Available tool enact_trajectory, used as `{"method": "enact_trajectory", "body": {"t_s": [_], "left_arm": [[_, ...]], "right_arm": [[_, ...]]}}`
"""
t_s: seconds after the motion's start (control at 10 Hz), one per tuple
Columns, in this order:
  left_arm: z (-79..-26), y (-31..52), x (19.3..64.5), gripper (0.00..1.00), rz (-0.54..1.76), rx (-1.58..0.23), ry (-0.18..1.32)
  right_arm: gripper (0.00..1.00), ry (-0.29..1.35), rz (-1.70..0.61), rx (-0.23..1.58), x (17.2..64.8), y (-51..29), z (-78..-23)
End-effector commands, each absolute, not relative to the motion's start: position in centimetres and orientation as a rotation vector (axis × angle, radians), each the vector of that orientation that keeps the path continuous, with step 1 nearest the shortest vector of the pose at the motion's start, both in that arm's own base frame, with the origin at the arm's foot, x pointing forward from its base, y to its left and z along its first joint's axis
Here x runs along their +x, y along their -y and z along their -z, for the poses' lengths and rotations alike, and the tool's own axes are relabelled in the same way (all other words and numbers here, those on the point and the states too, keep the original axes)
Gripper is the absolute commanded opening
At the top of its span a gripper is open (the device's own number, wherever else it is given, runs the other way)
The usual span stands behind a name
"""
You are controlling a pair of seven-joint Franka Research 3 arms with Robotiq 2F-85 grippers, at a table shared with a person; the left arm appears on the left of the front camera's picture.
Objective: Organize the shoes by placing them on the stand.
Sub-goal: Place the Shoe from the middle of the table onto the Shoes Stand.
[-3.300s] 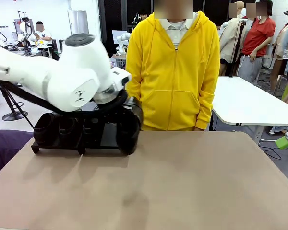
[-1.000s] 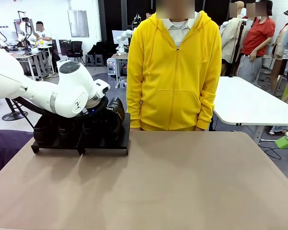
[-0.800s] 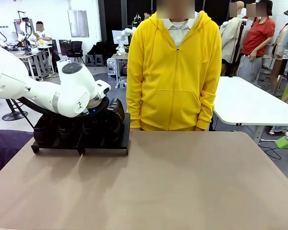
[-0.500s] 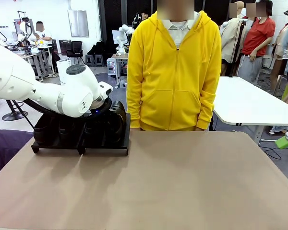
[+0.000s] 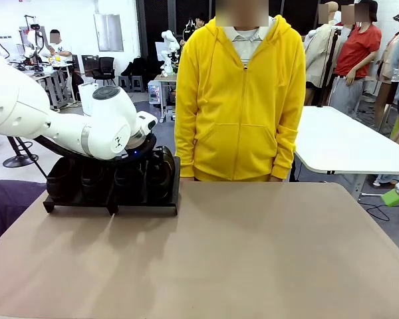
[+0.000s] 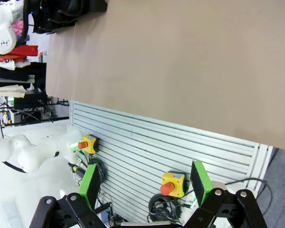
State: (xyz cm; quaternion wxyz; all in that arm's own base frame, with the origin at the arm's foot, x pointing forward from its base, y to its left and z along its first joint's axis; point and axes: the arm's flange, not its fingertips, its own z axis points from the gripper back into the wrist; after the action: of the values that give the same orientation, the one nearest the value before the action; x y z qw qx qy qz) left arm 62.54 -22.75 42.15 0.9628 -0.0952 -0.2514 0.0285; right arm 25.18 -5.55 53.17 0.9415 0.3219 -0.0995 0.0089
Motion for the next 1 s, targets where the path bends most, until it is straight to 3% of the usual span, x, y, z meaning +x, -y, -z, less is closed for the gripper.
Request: {"method": "enact_trajectory", "body": {"t_s": [0.0,0.5,0.9], "left_arm": [[-42.9,22.5,62.6,1.00,-0.044,-0.172,0.494],[-49.7,22.8,59.3,1.00,-0.007,-0.172,0.471],[-57.1,20.1,52.3,1.00,-0.042,-0.445,0.213]], "right_arm": [[1.00,0.208,-0.029,0.685,25.3,5.5,-53.5],[1.00,0.208,-0.029,0.685,25.3,5.5,-53.5],[1.00,0.208,-0.029,0.685,25.3,5.5,-53.5]]}}
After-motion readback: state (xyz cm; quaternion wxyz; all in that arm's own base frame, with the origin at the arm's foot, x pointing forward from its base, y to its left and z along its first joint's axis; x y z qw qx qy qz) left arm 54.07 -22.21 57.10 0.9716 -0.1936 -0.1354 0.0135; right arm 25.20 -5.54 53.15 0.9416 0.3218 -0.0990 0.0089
